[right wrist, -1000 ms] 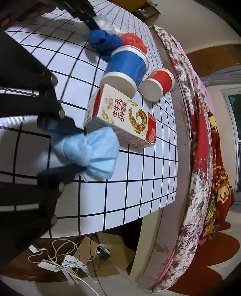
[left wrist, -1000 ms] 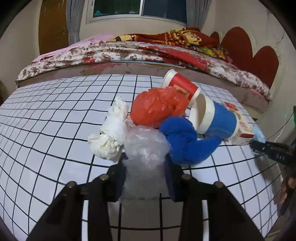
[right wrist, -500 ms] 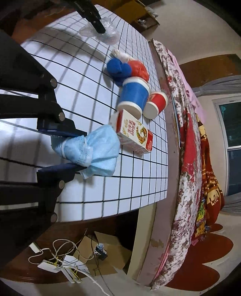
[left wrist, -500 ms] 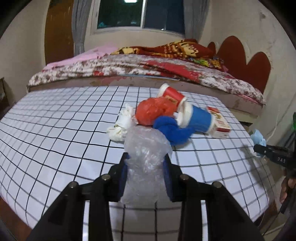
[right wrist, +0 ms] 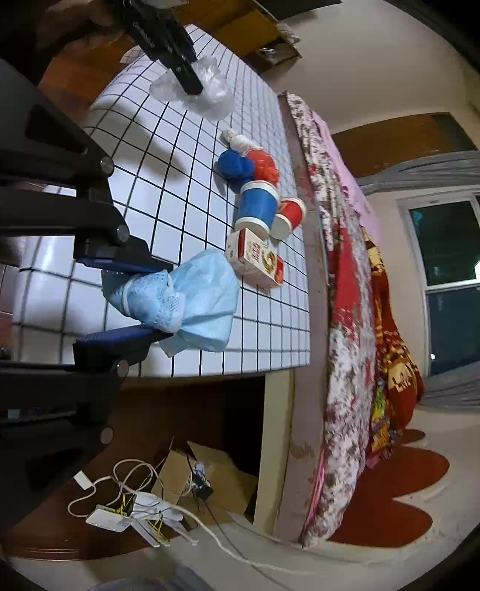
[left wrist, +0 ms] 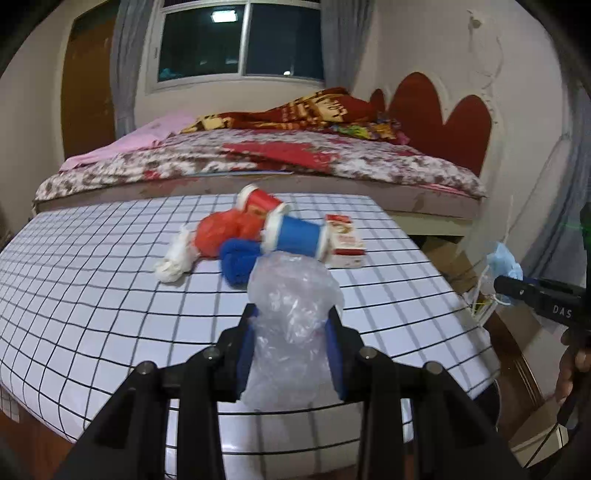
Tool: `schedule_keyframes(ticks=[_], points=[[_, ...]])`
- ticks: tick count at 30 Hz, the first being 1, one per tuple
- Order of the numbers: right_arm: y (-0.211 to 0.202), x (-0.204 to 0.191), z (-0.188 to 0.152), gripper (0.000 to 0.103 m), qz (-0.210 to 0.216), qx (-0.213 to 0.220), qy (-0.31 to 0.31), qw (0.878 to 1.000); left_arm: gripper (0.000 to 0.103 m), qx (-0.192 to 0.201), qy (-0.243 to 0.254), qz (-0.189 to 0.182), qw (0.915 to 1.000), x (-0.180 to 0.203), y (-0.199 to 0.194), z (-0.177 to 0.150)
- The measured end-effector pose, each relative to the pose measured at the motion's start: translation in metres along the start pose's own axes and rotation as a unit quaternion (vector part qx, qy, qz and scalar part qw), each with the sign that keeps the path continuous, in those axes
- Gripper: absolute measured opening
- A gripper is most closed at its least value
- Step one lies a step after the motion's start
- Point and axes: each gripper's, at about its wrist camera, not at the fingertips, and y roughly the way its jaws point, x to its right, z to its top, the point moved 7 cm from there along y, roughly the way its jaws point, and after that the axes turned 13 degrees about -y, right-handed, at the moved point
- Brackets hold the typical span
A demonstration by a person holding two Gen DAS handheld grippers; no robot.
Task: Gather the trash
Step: 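Lift and carry the plastic bag and blue mask with both tools toward the bin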
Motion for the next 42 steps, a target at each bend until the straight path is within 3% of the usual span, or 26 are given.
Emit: schedule_keyframes(ticks=[25, 42], points=[[-0.083, 0.082, -0.073, 0.028, -0.051, 0.006, 0.049, 0.997, 0.036, -0.029, 0.076, -0.088, 0.9928, 0.149, -0.015, -0.059], [-0.094, 0.114, -0.127, 0.028, -0.062, -0.028, 0.059, 0.996, 0.036, -0.082, 0.099, -0.137, 0.9823, 0.221, -0.015, -0.119]])
